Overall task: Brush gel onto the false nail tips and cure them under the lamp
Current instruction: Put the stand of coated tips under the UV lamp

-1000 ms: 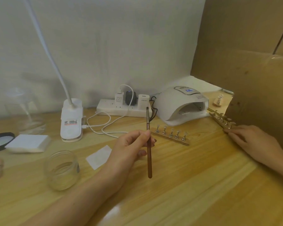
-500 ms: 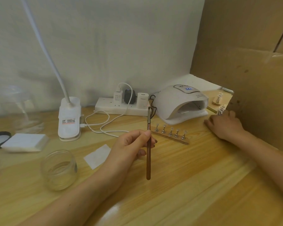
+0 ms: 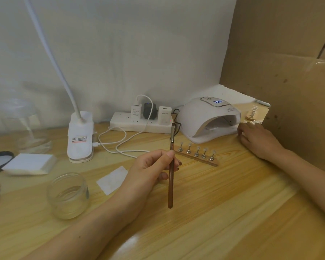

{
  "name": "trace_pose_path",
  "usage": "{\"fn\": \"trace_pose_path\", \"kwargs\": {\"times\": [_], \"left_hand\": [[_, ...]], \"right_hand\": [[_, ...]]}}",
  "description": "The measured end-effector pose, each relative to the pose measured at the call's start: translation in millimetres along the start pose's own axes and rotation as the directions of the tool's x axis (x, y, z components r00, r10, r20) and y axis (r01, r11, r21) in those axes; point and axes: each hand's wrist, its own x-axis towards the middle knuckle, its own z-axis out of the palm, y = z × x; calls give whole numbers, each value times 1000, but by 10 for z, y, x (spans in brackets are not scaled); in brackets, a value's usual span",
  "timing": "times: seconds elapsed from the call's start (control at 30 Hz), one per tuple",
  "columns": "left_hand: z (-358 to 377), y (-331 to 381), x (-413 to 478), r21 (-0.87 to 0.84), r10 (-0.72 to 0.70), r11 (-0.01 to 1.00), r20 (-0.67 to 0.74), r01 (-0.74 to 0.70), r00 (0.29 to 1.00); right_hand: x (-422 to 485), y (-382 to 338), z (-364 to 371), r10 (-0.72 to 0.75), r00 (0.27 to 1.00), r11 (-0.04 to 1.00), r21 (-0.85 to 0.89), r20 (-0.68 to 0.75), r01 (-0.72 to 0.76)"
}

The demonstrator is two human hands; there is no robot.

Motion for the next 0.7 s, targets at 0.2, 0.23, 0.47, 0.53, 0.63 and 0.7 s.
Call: {"fn": "trace_pose_path", "kwargs": {"times": [0.2,0.23,0.47,0.53,0.63,0.7], "left_hand": [[-1,7,-12,-1,-2,1000,9,2,1000],[-3,8,-12,-4,-4,1000,9,4,1000],[5,12,-12,-18,-5,1000,7,5,1000],[5,19,-17,-21,-5,1000,4,5,1000],[2,27,-26,-22,-8,1000,2,8,1000],[-1,29,-30,-11,-11,1000,2,11,1000]], "right_hand": [[-15,101,-38,185,969,977,71,163,-199],[-33,75,-46,150,975,981,99,166,-168],[-434,-281,-457,-328,871,727,687,365,-15],[-561,-493,-459,-341,892,692,721,297,24],[-637,-698,-295,-225,973,623,774,39,113],[-649,-714,-200,-194,979,589,790,-67,171]]}}
